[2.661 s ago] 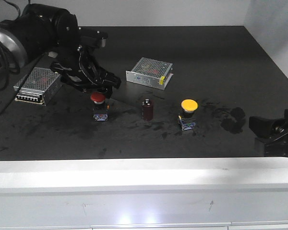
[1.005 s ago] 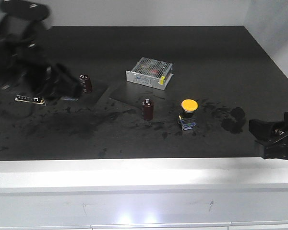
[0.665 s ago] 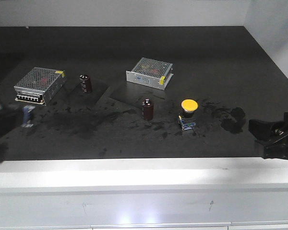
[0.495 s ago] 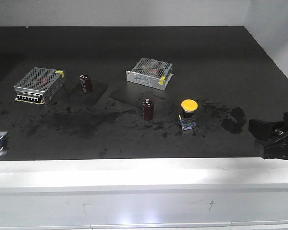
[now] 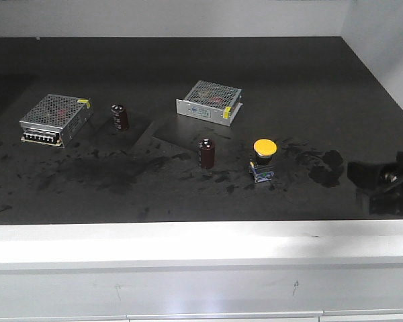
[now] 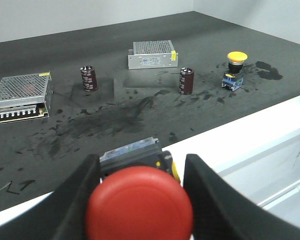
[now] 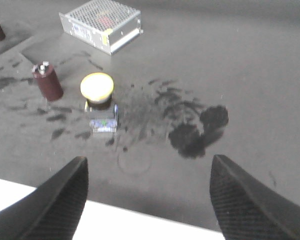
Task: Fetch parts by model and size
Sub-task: 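Lower the right gripper onto the yellow-capped push-button switch and grasp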
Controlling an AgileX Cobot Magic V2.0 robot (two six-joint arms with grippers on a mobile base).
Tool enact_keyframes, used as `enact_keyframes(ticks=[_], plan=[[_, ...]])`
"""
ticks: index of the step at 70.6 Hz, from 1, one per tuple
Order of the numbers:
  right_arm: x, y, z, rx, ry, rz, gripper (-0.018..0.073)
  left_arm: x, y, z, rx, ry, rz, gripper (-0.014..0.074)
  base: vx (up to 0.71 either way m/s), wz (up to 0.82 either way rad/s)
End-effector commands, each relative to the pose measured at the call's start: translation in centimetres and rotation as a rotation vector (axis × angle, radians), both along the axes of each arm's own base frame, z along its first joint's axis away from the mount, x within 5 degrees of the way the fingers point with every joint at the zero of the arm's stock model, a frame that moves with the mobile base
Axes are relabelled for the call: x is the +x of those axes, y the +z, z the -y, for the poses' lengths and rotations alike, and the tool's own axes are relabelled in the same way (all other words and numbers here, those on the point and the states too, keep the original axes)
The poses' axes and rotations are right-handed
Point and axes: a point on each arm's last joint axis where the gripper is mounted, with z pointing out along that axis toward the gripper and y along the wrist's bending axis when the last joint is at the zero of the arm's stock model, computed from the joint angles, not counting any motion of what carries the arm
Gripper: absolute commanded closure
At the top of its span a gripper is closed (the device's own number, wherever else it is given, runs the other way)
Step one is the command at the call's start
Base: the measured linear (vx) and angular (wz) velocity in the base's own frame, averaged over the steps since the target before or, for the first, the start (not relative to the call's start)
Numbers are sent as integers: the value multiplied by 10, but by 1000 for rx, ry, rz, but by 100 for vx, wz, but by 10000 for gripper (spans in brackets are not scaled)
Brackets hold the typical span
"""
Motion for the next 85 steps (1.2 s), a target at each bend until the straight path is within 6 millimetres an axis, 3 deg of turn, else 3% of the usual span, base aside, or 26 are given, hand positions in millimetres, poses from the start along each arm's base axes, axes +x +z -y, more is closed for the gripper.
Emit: enact_keyframes(ticks=[1,22,44,64,85], plan=[[13,27,-3,1,13,77,60,1,14,1,-45,-7,84,603,0,0],[73,53,-26,32,116,-61,60,1,14,1,-45,-7,84,603,0,0],[141,56,-71,-38,186,-259,57,1,14,1,-45,-7,84,603,0,0],[187,40,-81,-97,151,-427,24,1,14,1,-45,-7,84,603,0,0],[208,2,-88,-116,141,-548,19,1,14,1,-45,-7,84,603,0,0]])
